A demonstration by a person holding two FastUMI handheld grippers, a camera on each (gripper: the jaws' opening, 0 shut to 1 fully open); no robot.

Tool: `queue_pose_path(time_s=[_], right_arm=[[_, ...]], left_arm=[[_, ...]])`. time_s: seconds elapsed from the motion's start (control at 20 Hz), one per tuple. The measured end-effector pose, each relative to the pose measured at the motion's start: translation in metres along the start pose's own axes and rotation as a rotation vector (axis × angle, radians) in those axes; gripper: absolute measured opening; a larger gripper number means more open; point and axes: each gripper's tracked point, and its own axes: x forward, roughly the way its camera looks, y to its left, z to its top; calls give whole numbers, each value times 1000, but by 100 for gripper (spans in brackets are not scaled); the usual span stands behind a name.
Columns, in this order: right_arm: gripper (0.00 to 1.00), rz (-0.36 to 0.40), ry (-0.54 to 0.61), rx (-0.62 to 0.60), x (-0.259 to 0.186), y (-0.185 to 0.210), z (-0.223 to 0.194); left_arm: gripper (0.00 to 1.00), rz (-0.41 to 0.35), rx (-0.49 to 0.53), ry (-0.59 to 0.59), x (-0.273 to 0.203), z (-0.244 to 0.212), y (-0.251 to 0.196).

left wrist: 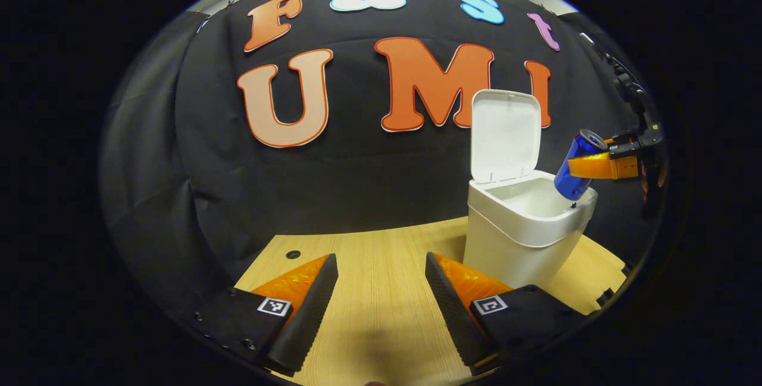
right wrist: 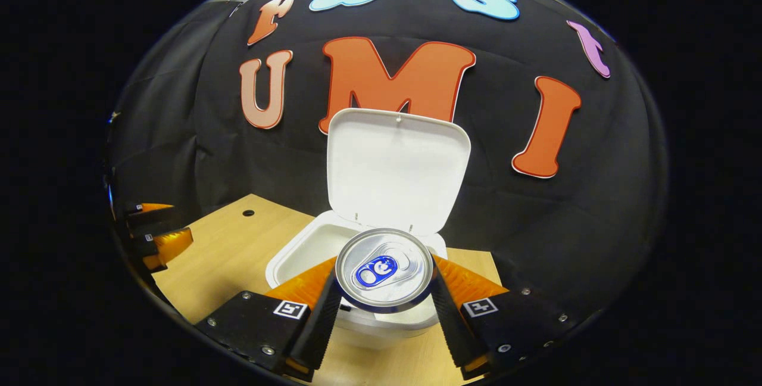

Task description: Press the lid of the desktop garbage bin to open it, pick up the crumpled paper on the desktop and throw it into the bin, then pick up the pop can on the desktop and drop it into the bin, and finally close the garbage bin lid.

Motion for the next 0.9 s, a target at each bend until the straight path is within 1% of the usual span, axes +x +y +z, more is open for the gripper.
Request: queue_pose_path(time_s=[0.15,0.3,0.35,0.4,0.6,0.9], right_arm=[[80,2,17,-5,3,-1,-8],[80,-12,40,-15,5,-7,-19],[75,-14,49,-20,6,-8,-21],[80,-17,61,-22,6,-10,-24],[80,-16,65,4,4,-14,-29],[81,-26,79,-14,11,-14,-39]], left_arm=[[95,12,-8,5,-1,-2,2],[94,17,-7,12,-1,-4,1],[95,16,-5,13,-1,-5,0],[95,15,-5,14,0,-4,-2],[95,3,0,14,0,-4,-7],[94,-14,11,16,1,-3,-15]])
